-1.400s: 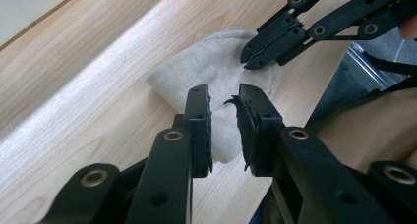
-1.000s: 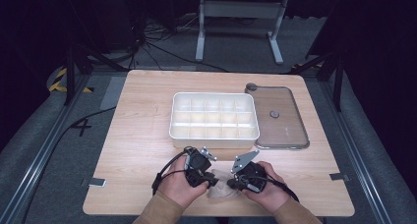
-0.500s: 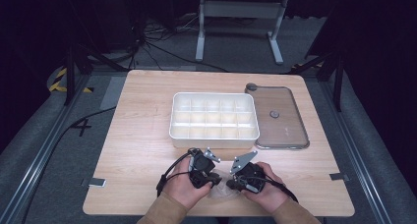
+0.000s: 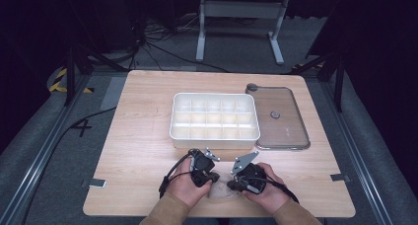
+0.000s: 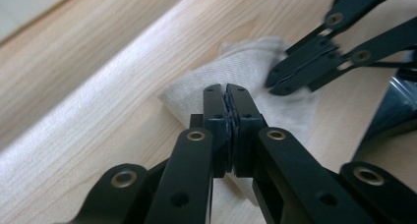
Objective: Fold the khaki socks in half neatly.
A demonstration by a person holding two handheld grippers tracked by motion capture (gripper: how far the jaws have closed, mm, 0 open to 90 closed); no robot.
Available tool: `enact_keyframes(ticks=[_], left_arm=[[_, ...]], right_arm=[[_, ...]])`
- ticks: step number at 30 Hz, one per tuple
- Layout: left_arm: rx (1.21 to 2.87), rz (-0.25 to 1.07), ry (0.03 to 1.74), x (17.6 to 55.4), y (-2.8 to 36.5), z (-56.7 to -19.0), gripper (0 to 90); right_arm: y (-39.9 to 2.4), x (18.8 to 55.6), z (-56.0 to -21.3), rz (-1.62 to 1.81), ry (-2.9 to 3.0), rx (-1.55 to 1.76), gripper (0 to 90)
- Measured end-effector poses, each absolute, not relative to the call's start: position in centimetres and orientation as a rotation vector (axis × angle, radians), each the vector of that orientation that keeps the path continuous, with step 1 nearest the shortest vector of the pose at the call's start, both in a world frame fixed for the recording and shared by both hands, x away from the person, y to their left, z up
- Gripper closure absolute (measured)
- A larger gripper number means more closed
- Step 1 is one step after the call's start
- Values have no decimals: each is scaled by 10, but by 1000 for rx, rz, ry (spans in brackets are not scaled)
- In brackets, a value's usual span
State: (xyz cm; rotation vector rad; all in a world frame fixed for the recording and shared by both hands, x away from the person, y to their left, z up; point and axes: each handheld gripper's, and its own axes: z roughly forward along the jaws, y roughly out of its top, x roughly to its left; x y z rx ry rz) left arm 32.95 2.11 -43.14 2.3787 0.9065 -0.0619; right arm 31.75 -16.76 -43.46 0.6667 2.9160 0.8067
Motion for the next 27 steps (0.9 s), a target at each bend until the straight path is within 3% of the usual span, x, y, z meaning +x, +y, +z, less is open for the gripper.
enact_keyframes(ticks=[8,19,27], left_arm=[[2420,-52,951,332,22,-438,880],[2366,-104,1005,333,45,-428,790],[2386,-126,1030,333,50,-434,784]], right_arm=[[-169,318,-434,814,2926,667,895],[-171,318,-427,844,2909,663,896],[-163,316,-425,862,2918,621,896]])
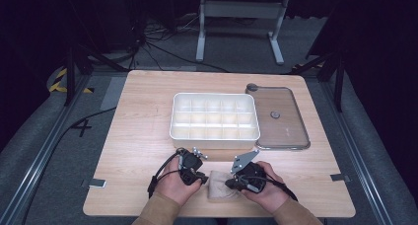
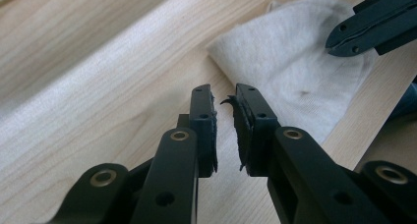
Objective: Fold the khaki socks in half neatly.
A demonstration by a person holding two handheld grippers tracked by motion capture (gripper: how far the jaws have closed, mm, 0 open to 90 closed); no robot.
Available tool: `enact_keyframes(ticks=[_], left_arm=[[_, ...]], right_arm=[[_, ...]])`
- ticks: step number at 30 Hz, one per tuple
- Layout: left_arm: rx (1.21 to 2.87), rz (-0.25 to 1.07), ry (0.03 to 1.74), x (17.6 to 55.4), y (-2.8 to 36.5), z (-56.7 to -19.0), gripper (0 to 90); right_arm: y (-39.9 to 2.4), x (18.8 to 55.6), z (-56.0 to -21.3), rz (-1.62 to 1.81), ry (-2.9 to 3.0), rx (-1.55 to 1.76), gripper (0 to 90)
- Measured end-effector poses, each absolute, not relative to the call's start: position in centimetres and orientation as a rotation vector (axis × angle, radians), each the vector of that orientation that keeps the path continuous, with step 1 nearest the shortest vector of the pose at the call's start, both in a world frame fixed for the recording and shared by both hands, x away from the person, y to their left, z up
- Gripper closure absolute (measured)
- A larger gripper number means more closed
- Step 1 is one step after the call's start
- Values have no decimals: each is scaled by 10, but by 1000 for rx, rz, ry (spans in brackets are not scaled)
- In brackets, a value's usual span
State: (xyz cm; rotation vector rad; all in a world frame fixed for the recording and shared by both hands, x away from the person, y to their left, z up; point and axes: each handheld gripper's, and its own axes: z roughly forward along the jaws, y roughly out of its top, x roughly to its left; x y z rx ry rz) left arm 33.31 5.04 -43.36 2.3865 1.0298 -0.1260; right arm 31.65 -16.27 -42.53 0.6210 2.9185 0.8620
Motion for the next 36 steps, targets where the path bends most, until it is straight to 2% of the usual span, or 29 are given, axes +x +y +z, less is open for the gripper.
enact_keyframes(ticks=[25,36], left_arm=[[2482,-199,964,329,42,-443,815],[2483,-177,921,326,35,-442,807]], right_arm=[[-161,321,-437,808,2917,637,898],[-160,320,-437,809,2919,629,898]])
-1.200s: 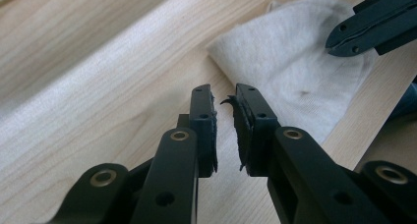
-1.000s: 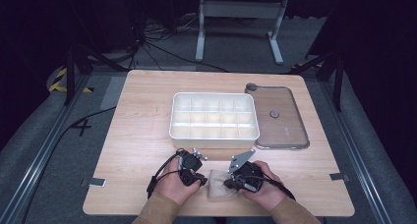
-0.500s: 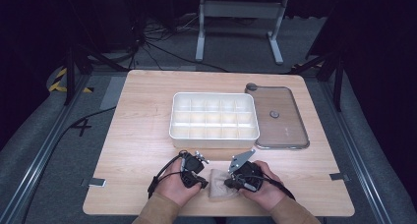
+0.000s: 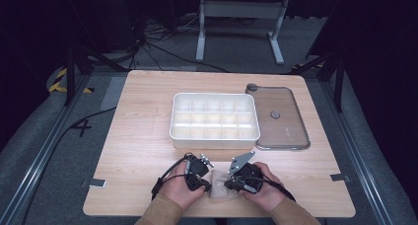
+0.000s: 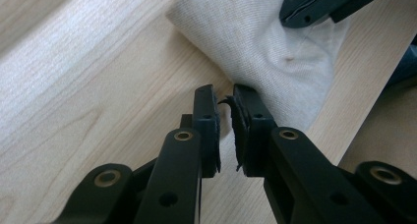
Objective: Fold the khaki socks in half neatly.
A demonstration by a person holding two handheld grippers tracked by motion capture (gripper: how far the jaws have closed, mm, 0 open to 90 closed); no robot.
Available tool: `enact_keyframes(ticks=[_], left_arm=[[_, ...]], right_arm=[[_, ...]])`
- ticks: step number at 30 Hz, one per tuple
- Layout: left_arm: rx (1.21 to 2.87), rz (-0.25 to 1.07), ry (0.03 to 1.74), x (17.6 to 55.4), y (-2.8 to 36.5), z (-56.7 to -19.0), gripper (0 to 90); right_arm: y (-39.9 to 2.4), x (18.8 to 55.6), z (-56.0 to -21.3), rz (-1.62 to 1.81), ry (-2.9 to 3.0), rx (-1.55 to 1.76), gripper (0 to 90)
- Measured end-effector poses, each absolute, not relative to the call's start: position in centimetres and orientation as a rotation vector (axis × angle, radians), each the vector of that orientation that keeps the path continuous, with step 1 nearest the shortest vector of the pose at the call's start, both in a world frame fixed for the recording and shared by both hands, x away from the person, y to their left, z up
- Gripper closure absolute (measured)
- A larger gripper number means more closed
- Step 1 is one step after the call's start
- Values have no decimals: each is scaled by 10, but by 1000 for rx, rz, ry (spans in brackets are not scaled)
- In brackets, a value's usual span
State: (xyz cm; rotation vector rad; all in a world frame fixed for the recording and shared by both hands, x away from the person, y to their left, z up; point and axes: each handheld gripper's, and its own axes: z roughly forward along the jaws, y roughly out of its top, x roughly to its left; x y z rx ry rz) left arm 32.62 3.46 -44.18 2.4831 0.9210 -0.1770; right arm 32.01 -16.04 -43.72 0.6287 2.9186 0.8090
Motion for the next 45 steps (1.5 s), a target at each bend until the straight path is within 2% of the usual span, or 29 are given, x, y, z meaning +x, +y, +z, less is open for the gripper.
enact_keyframes(ticks=[23,30,45], left_arm=[[2462,-101,784,319,23,-429,831],[2462,-108,795,319,25,-429,816],[2470,-115,800,321,27,-431,793]], right_arm=[[-150,311,-443,906,2858,614,896],[-151,312,-443,919,2860,628,895],[-178,315,-426,981,2821,657,880]])
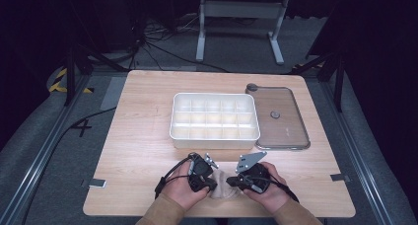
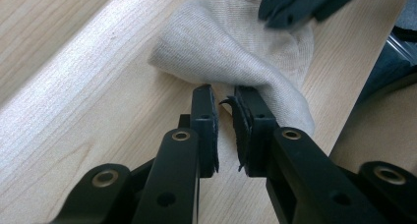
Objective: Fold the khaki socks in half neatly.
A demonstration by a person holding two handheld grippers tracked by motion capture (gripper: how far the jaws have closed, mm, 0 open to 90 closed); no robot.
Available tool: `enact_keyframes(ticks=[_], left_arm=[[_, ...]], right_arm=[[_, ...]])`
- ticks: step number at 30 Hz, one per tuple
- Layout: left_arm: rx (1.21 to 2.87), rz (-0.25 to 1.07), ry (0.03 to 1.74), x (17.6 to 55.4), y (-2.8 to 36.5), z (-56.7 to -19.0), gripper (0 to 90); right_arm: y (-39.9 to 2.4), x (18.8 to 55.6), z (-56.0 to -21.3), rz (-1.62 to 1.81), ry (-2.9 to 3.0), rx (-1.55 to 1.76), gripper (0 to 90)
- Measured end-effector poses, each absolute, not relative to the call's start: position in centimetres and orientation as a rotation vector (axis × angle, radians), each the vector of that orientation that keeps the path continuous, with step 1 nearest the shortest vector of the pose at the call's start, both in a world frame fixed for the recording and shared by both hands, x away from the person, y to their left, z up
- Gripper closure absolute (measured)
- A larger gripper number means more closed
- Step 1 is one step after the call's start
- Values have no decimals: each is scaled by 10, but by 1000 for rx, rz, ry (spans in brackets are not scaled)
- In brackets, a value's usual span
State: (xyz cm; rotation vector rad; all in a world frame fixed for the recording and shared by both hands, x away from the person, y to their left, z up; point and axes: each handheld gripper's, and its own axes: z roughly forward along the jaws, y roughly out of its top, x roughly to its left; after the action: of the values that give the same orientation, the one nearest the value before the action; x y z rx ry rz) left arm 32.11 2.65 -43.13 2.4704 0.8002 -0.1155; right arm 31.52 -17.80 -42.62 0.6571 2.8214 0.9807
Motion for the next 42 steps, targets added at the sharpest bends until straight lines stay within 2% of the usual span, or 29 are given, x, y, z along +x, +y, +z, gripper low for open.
enact_keyframes(ticks=[8,13,34,42], left_arm=[[2470,-110,796,322,25,-429,792],[2477,-114,793,322,24,-429,792],[2455,-100,766,318,17,-425,780],[2446,-74,705,315,8,-425,772]], right_arm=[[-205,317,-423,945,2828,724,881],[-217,317,-432,847,2874,751,890],[-197,309,-444,822,2923,675,893],[-195,308,-444,830,2925,674,893]])
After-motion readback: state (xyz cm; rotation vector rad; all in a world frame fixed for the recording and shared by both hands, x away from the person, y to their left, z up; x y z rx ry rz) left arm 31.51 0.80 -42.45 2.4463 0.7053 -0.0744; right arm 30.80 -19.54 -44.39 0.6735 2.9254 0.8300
